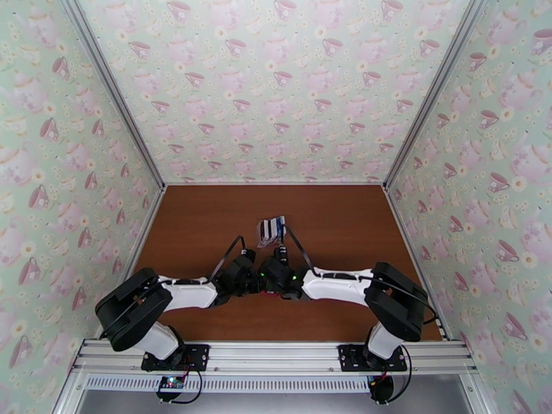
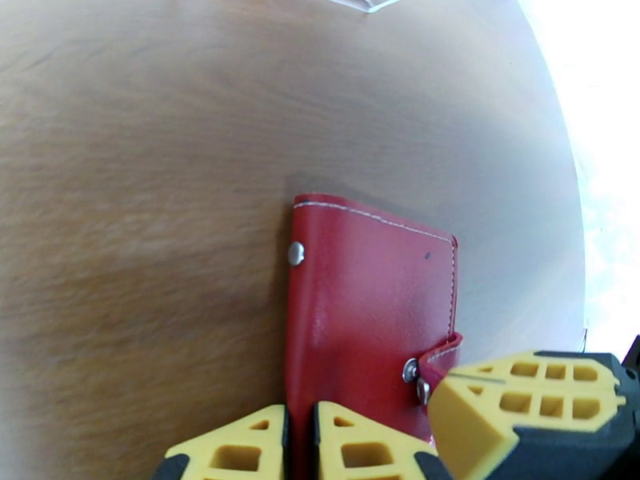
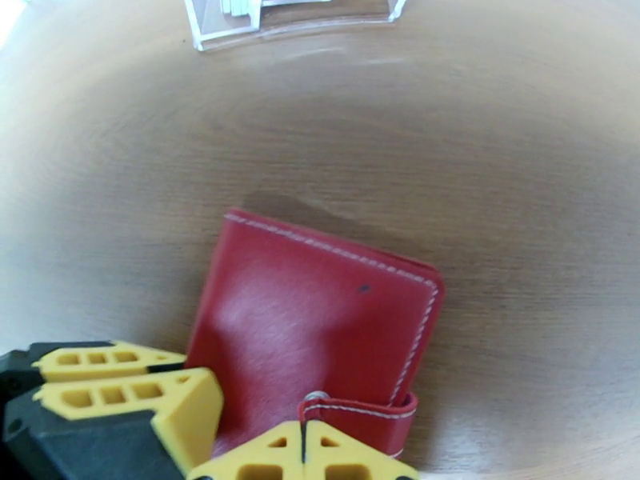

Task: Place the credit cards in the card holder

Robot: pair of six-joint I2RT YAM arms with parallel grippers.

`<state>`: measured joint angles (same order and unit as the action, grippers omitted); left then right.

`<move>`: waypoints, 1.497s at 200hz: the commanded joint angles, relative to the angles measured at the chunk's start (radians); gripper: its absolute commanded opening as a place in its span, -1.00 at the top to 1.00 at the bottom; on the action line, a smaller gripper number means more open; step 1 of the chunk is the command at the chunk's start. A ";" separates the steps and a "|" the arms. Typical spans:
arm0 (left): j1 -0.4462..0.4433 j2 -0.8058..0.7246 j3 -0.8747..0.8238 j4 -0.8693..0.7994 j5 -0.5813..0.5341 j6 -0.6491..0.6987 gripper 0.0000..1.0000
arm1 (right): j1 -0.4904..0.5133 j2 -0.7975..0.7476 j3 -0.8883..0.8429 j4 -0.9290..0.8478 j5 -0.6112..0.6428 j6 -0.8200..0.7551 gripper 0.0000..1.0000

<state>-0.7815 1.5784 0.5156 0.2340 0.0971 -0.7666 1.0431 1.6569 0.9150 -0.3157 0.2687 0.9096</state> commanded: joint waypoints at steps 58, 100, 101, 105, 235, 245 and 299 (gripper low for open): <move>-0.009 0.050 -0.045 -0.247 -0.055 -0.040 0.75 | -0.054 -0.173 -0.072 0.041 -0.061 -0.034 1.00; -0.007 -0.004 -0.058 -0.300 -0.086 -0.051 0.75 | -0.061 -0.204 -0.101 0.070 -0.077 -0.036 1.00; -0.007 -0.005 -0.058 -0.302 -0.087 -0.051 0.75 | -0.061 -0.205 -0.101 0.071 -0.077 -0.035 1.00; -0.007 -0.012 -0.060 -0.307 -0.090 -0.054 0.75 | -0.061 -0.209 -0.103 0.076 -0.081 -0.035 1.00; -0.004 -0.144 -0.098 -0.375 -0.129 -0.085 0.71 | -0.089 -0.381 -0.306 0.249 -0.192 -0.028 1.00; -0.004 -0.147 -0.098 -0.374 -0.129 -0.088 0.71 | -0.096 -0.398 -0.327 0.253 -0.199 -0.024 1.00; -0.004 -0.156 -0.100 -0.368 -0.122 -0.092 0.68 | -0.127 -0.419 -0.427 0.308 -0.227 -0.002 1.00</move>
<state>-0.7891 1.4117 0.4641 0.0372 0.0135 -0.8471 0.9325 1.2655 0.5285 -0.0437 0.0452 0.8867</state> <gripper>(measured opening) 0.155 0.045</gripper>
